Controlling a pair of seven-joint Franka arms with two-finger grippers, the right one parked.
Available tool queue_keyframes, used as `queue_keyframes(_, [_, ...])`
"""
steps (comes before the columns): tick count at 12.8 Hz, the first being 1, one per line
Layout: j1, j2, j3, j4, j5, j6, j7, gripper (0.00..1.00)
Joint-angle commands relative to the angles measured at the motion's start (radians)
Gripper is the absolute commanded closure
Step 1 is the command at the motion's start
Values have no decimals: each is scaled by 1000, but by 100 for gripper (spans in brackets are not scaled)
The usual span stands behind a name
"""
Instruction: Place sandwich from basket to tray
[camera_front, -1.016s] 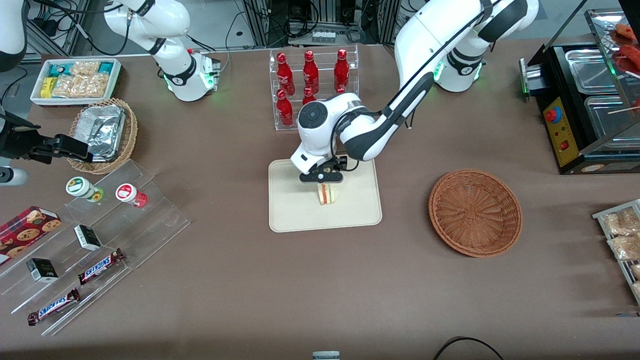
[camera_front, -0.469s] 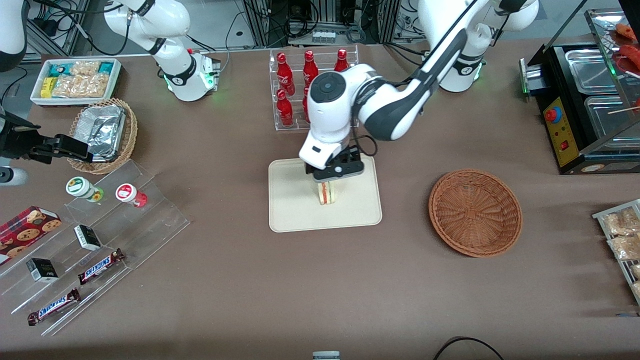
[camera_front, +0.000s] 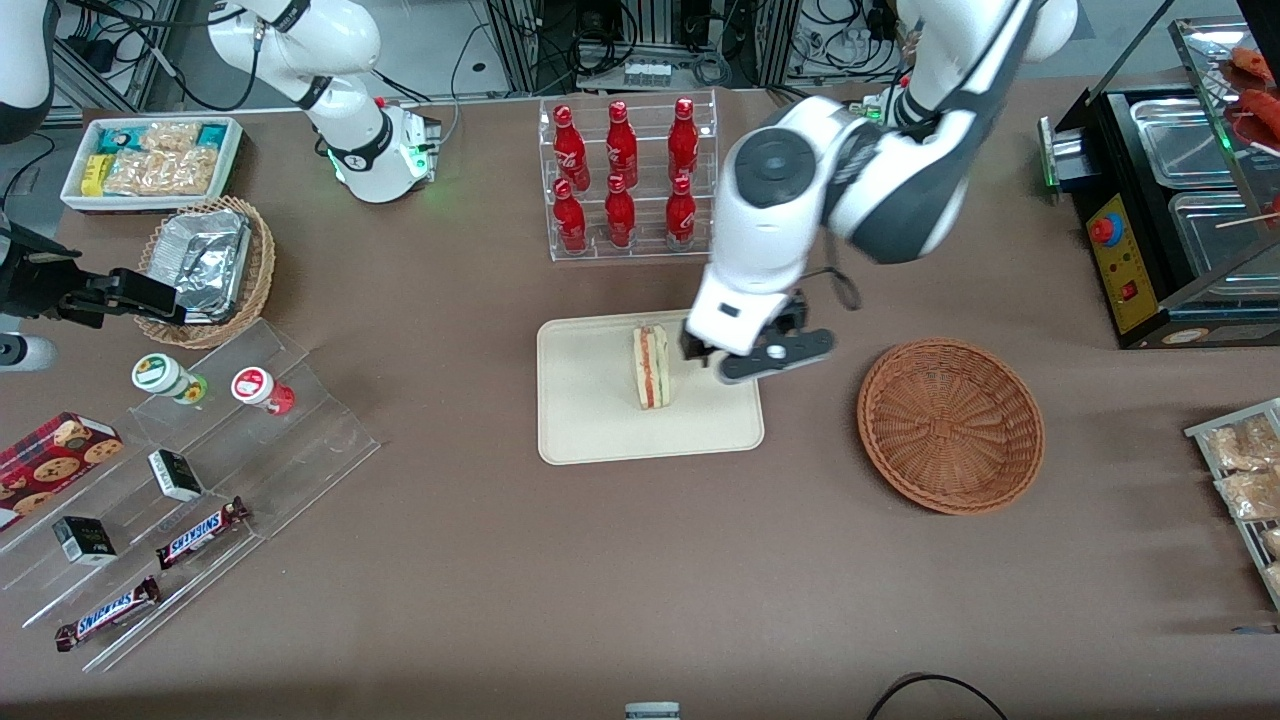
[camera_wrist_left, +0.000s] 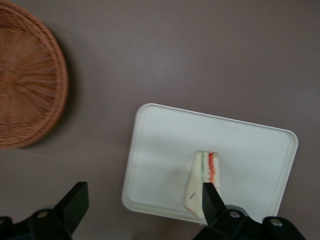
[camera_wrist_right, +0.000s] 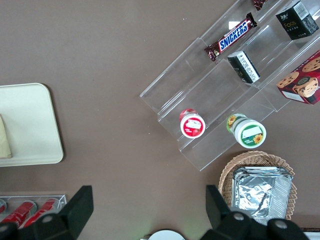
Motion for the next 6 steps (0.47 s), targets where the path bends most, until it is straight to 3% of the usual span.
queue_keyframes(1, [-7, -101, 110, -26, -71, -108, 171, 0])
queue_keyframes(6, [-7, -183, 279, -35, -95, -236, 448, 0])
